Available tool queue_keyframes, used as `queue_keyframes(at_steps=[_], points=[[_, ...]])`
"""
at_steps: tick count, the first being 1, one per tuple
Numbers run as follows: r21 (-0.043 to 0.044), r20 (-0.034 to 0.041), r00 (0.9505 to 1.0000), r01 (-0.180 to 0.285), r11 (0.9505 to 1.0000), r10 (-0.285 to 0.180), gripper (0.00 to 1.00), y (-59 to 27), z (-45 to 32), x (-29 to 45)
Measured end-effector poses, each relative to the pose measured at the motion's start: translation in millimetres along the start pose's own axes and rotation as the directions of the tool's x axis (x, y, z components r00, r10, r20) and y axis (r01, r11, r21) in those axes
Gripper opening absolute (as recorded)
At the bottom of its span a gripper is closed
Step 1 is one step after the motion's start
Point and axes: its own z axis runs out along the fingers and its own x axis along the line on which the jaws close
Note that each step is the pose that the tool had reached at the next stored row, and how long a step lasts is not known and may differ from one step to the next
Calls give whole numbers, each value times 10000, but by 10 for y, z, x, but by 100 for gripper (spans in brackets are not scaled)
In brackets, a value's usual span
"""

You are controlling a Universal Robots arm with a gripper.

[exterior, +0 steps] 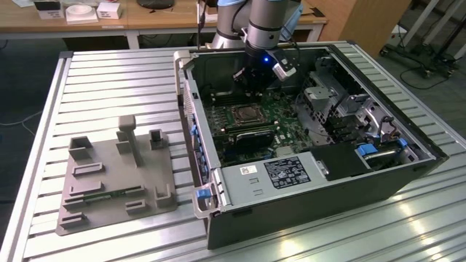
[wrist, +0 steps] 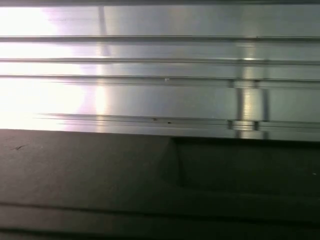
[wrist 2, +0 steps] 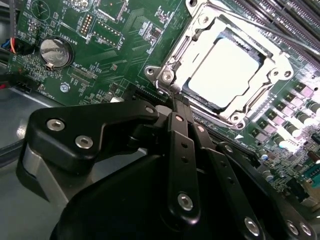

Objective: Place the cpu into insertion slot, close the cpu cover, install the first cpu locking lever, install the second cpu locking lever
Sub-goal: 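Install the first cpu locking lever, then install the second cpu locking lever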

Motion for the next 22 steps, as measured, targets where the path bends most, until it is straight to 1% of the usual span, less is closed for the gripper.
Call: queue_keyframes(at_steps=[6, 22], points=[[2, -1, 10000, 0, 10000, 0, 10, -46, 0, 2], [3, -1, 10000, 2, 10000, -2, 10, -69, 0, 2]])
